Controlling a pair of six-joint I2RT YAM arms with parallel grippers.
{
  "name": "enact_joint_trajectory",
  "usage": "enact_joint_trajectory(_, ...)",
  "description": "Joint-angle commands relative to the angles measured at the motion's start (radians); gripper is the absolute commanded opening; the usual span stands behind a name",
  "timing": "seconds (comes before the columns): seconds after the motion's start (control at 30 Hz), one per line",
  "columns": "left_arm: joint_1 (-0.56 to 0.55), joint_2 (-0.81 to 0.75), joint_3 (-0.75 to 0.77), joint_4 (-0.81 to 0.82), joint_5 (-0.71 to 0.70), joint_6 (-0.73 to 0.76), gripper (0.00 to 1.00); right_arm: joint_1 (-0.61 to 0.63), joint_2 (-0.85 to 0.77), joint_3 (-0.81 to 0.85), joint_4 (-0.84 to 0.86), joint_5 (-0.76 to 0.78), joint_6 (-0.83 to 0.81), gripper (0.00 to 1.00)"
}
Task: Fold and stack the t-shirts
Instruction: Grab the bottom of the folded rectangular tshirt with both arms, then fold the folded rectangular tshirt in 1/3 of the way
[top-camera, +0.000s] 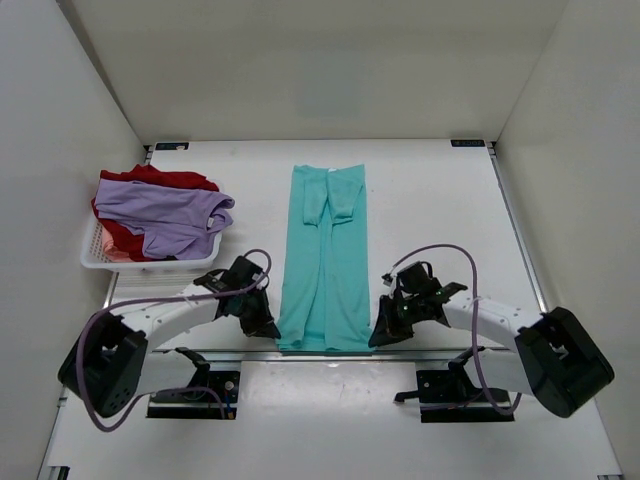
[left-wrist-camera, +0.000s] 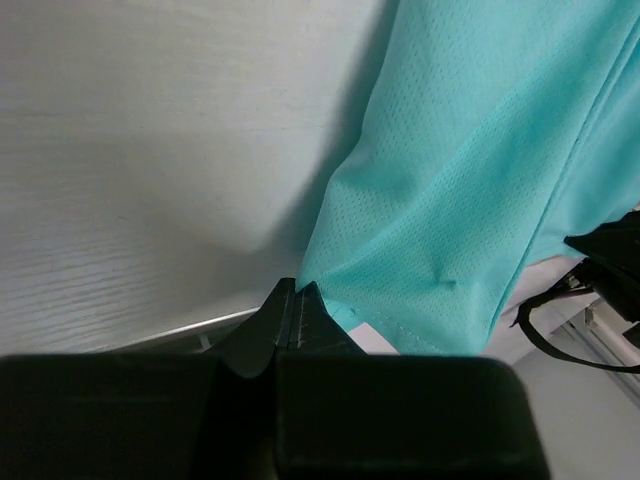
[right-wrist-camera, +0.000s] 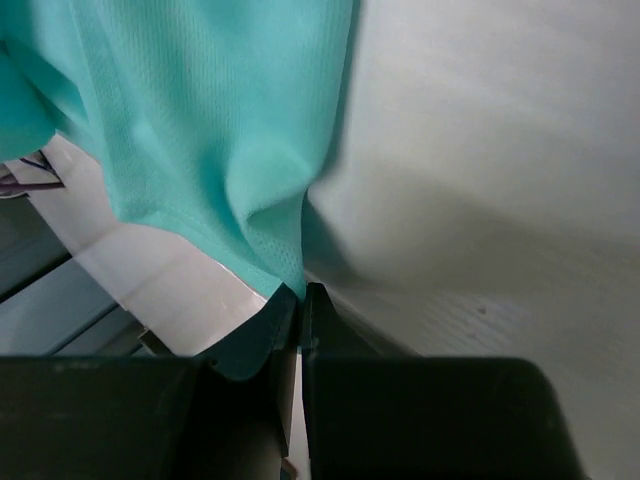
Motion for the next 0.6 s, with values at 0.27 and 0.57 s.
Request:
enact_joint_trajectory(0.27,0.154,0.398,0.562,-0.177,0.067,0.245,0.0,-0.208,0.333,0.481,-0.19,-0.07,-0.236,0.0)
enact_joint_trajectory(0.57,0.29,0.763,1.063,-0.29,0.06,0.291,0.0,-0.326,0.717,1.005,-0.364,-0.068,-0.315,0.0)
